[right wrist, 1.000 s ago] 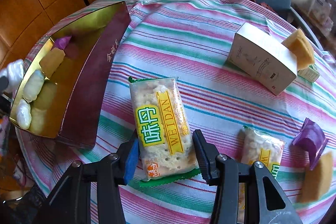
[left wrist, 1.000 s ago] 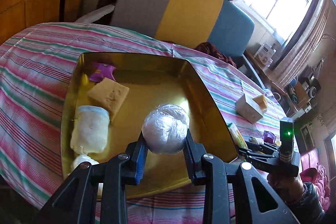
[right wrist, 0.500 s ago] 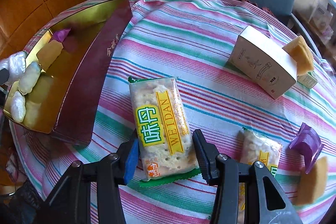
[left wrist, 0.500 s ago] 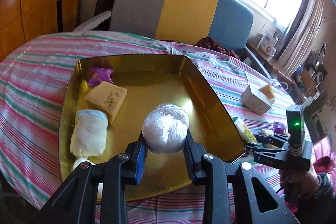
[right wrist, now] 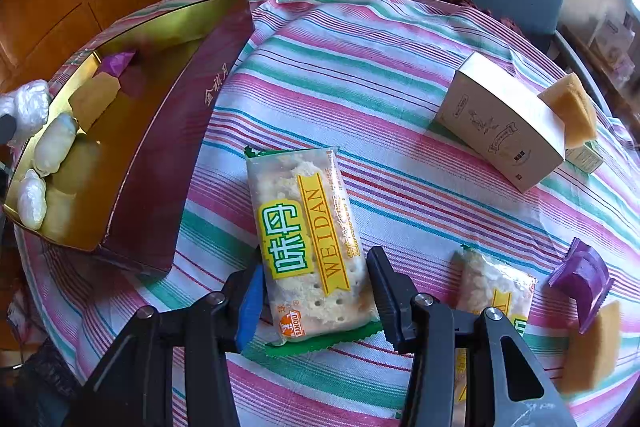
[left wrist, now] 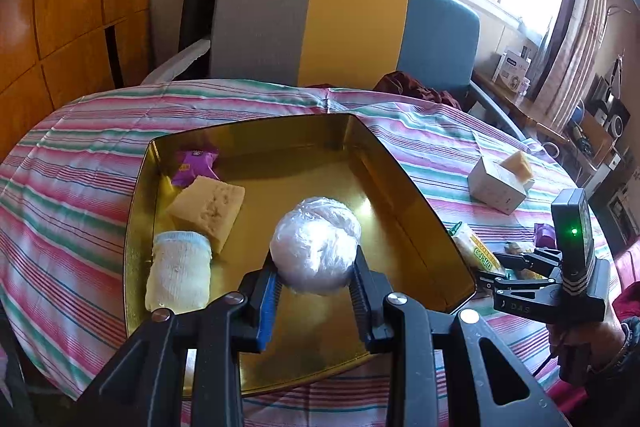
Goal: Organize objects
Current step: 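Carry the wrapped ball into the gold tray and open the left gripper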
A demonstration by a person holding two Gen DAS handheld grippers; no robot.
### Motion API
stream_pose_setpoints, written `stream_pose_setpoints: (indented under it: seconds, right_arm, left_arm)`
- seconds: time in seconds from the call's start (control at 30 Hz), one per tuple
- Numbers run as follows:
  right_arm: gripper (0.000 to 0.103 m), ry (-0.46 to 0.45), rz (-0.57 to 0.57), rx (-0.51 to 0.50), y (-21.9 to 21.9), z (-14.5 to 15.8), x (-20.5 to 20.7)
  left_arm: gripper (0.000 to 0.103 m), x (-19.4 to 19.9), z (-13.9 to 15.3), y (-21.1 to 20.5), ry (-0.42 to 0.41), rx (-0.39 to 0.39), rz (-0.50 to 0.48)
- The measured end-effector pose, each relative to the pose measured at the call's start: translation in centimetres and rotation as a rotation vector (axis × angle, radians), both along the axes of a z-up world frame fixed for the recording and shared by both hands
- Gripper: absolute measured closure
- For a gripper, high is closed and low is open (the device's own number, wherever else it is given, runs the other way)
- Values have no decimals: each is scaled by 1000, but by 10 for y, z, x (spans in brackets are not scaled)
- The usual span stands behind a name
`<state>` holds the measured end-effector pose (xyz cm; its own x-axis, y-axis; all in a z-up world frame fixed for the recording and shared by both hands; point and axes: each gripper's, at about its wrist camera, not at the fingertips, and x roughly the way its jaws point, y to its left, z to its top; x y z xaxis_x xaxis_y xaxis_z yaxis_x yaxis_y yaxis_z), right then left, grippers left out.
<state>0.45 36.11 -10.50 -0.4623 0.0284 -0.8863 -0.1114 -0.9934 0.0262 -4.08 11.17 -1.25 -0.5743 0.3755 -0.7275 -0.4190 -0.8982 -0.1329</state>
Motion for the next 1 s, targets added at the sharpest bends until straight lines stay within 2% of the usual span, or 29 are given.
stream_pose_setpoints:
  seconds: [0.2,0.33,0.43,0.63,0.83,0.9,1.0]
  right_arm:
    - [53,1,2,4,-1,0,0]
    - [53,1,2,5,-1,0,0]
    - [53,1,3,6,-1,0,0]
    - [53,1,3,7,-1,0,-1]
    - [53,0,6,9,-1,1,-2]
    - [53,-1,6,9,-1,1,-2]
    - [53,-1,7,9,-2,2,-3]
  left_arm:
    - [72,-3,1,7,11,-23,-17]
    - [72,-16,-3,14,-30,-26,-42]
    - [72,-39,-8,14,-105,14,-47]
    - [72,-110,-20,7,-186,58,39]
    - [71,-155,-41,11,-201,-13,99]
    - [71,-166,-49,13,-186,-65,136]
    - [66,-182,-65,12,-208,-122,176]
